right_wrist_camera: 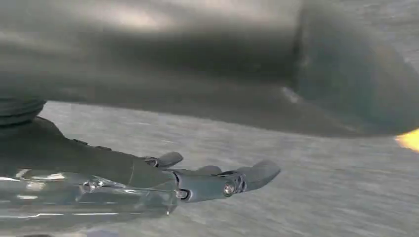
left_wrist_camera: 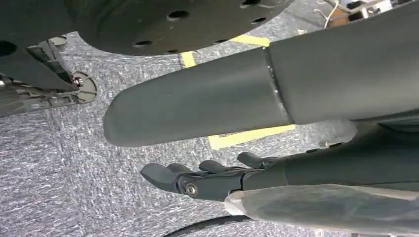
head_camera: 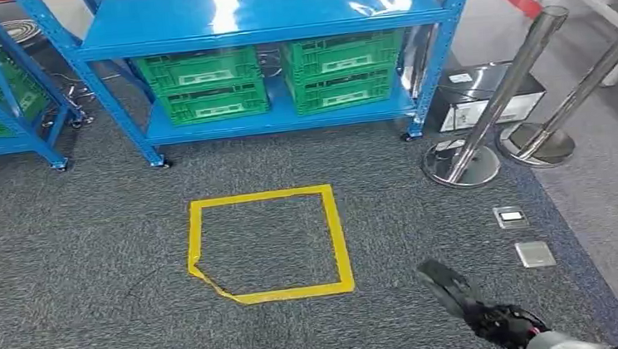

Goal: Take the parts from the cabinet and place them on the table.

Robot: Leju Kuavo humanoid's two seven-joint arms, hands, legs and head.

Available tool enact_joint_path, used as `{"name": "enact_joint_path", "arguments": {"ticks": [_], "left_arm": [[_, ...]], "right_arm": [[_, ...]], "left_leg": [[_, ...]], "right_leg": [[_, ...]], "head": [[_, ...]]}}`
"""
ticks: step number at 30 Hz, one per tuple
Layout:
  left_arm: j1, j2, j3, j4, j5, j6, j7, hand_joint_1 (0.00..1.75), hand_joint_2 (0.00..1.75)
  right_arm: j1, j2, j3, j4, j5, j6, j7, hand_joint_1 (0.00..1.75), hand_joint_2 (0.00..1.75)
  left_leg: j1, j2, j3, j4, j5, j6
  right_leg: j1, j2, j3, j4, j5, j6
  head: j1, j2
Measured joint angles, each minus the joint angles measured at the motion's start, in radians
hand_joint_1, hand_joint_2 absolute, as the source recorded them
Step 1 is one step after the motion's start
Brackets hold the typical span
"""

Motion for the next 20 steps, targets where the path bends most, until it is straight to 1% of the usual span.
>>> {"name": "enact_joint_path", "arguments": {"ticks": [4,5,7,8,9,15,20], "left_arm": [[-0.003,0.000,-0.002,0.000,-0.008,-0.006,0.003,0.00,0.00],[-0.004,0.000,-0.002,0.000,-0.008,-0.007,0.003,0.00,0.00],[-0.004,-0.001,-0.002,0.000,-0.010,-0.007,0.004,0.00,0.00],[-0.006,-0.001,-0.002,0.000,-0.011,-0.008,0.007,0.00,0.00],[-0.007,-0.001,-0.003,0.000,-0.014,-0.008,0.010,0.00,1.75],[-0.012,-0.002,-0.003,0.000,-0.019,-0.008,0.016,0.00,1.75],[-0.014,-0.002,-0.003,0.000,-0.021,-0.008,0.017,0.00,1.75]], "right_arm": [[0.028,0.001,0.002,0.075,0.004,-0.005,0.059,0.00,0.00],[0.033,0.002,0.002,0.091,0.004,-0.005,0.066,0.00,1.75],[0.041,0.003,0.002,0.115,0.005,-0.006,0.075,0.00,1.75],[0.043,0.005,0.002,0.128,0.008,-0.006,0.091,0.00,1.75],[0.046,0.006,0.003,0.138,0.013,-0.006,0.104,0.00,1.75],[0.083,0.018,0.003,0.170,0.020,-0.005,0.140,0.00,1.75],[0.091,0.027,0.003,0.186,0.020,-0.005,0.159,0.00,1.75]], "left_leg": [[0.000,0.000,0.001,0.000,0.000,0.000],[0.000,0.000,0.001,0.000,0.000,0.000],[0.000,0.001,0.001,-0.001,0.000,0.000],[0.000,0.002,0.002,-0.001,0.000,0.000],[0.000,0.002,0.003,-0.001,0.000,0.000],[0.000,0.002,0.003,-0.001,0.000,0.000],[0.000,0.002,0.004,-0.001,0.000,0.000]], "right_leg": [[0.000,0.000,0.001,0.000,0.000,0.000],[0.000,0.000,0.001,0.000,0.000,0.000],[0.000,0.001,0.001,0.000,0.000,0.000],[0.000,0.001,0.001,0.000,0.000,0.000],[0.000,0.001,0.001,0.000,0.000,0.000],[0.000,0.001,0.003,0.000,0.000,0.000],[0.000,0.001,0.003,0.000,0.000,0.000]], "head": [[0.000,0.000],[-0.001,0.000],[-0.001,0.000],[-0.001,0.000],[-0.001,0.000],[-0.001,0.000],[-0.001,0.000]]}}
